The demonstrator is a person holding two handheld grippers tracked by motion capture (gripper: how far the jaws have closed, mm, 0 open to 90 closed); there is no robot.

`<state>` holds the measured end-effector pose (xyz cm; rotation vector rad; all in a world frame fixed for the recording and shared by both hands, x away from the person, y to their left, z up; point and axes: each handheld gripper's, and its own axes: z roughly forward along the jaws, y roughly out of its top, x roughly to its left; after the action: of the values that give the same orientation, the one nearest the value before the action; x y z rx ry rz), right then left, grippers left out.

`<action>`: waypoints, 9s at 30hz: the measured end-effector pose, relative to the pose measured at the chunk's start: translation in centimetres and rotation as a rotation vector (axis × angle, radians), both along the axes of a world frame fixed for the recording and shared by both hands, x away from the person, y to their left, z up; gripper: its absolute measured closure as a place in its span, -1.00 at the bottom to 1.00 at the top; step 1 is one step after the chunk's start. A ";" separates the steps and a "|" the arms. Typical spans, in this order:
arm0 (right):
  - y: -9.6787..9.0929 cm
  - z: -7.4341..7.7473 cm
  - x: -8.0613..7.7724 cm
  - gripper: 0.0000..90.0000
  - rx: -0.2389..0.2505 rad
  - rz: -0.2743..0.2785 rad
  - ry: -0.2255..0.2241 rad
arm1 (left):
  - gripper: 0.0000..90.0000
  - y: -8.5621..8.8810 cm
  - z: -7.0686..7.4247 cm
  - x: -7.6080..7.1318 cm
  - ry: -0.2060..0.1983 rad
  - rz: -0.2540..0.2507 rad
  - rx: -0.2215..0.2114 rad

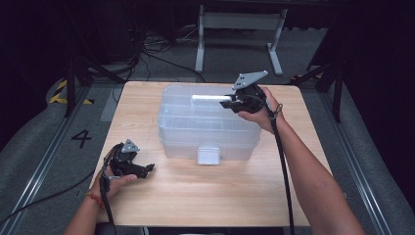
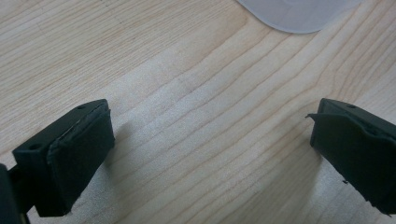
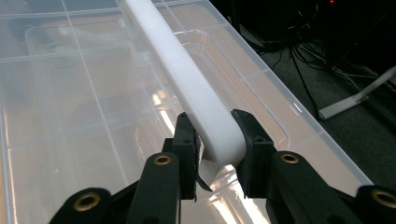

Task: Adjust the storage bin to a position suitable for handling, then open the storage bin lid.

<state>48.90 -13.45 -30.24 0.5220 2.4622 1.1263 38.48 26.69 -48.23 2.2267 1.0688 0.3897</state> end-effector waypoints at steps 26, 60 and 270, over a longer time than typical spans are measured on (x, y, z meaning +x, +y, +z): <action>0.0 0.3 0.3 0.63 -0.020 0.020 -0.001 | -1.00 0.0 0.0 0.0 -0.001 -0.003 0.000; 0.0 1.5 1.5 0.63 -0.011 -0.011 0.061 | -0.20 -0.4 3.7 -1.1 -0.146 -0.056 -0.033; -10.6 -1.2 -6.1 0.35 0.198 -0.218 -0.300 | 0.30 -4.7 8.7 0.4 -0.230 -0.157 -0.134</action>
<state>42.79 -24.07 -31.47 0.6129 1.9995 1.2620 38.90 21.97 -39.52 2.0718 0.7710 0.4774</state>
